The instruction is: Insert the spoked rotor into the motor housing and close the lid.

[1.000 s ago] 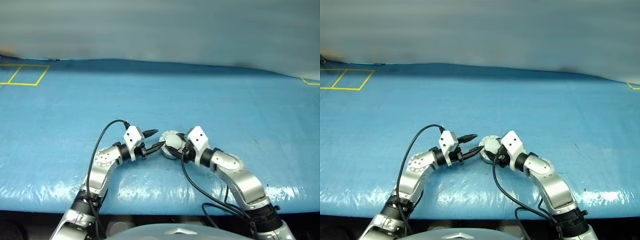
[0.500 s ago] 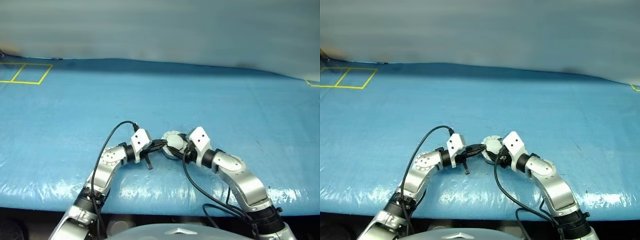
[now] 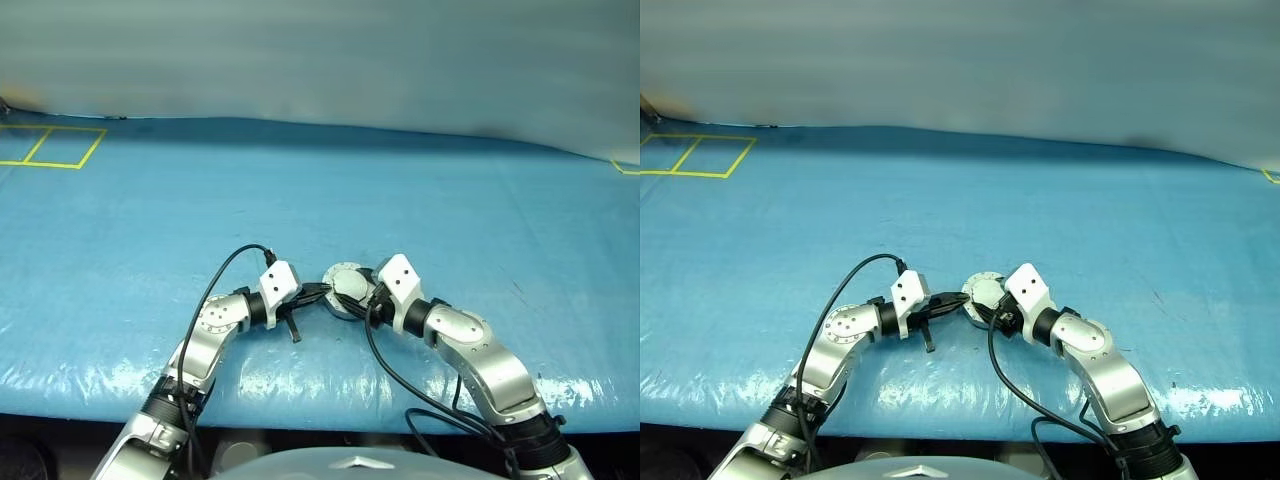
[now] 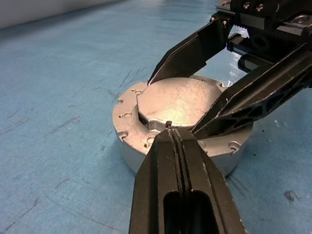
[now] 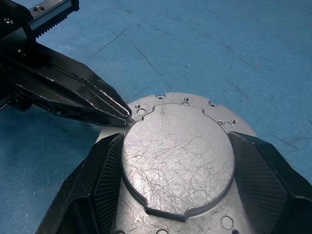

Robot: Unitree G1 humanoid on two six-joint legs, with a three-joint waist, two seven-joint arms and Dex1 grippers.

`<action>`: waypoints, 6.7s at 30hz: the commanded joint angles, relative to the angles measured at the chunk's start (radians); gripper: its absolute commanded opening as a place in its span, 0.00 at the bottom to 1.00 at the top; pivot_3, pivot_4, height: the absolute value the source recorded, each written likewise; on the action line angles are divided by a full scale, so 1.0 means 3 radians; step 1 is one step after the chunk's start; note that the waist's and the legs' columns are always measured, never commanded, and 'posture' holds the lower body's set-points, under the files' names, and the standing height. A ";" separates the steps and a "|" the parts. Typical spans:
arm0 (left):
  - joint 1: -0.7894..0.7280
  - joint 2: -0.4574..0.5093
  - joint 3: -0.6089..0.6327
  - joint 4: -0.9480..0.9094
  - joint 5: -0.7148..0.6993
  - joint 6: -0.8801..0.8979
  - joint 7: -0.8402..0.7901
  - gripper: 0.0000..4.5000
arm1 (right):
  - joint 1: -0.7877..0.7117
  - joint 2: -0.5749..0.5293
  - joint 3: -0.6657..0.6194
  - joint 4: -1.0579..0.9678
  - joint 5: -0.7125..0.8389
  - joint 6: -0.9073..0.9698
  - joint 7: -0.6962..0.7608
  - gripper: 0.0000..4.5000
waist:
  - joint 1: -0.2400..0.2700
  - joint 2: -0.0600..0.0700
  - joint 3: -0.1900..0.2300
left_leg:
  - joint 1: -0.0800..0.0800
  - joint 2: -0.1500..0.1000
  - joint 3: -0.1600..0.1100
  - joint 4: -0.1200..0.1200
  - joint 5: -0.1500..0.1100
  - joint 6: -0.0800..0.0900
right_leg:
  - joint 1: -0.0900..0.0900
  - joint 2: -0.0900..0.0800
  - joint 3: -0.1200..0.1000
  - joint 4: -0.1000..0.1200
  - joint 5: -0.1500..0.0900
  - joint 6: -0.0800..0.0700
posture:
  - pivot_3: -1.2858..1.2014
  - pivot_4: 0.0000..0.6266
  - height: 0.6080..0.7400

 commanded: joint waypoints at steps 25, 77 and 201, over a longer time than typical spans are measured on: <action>-0.0074 0.0003 -0.0038 0.0953 0.0191 -0.0658 -0.0062 0.00 | 0.0241 0.0542 -0.1474 -0.0317 0.1621 0.0529 -0.0268 0.99 | 0.0060 0.0005 0.0000 | -0.0021 -0.0006 -0.0009 -0.0006 0.0000 0.0001 | -0.0010 -0.0003 -0.0004 -0.0016 0.0000 0.0005 | 0.52 0.24 1.00; 0.0158 0.0100 0.0353 -0.0338 -0.0465 0.0348 -0.0181 0.00 | 0.0197 -0.0095 0.0005 -0.0344 0.0198 0.0005 -0.0095 0.78 | -0.0002 0.0040 0.0021 | -0.0051 -0.0004 -0.0014 -0.0004 -0.0001 0.0004 | -0.0029 0.0002 -0.0007 -0.0033 0.0010 0.0021 | 0.52 0.24 1.00; 0.0068 -0.0060 0.0232 -0.0580 -0.0587 0.0503 -0.0169 0.00 | 0.0299 0.1455 -0.1519 0.0673 0.2778 0.1012 -0.1477 0.27 | -0.0112 0.0047 -0.0004 | -0.0023 0.0004 -0.0002 0.0002 -0.0001 0.0006 | -0.0012 0.0007 0.0003 -0.0017 0.0012 0.0010 | 0.52 0.24 1.00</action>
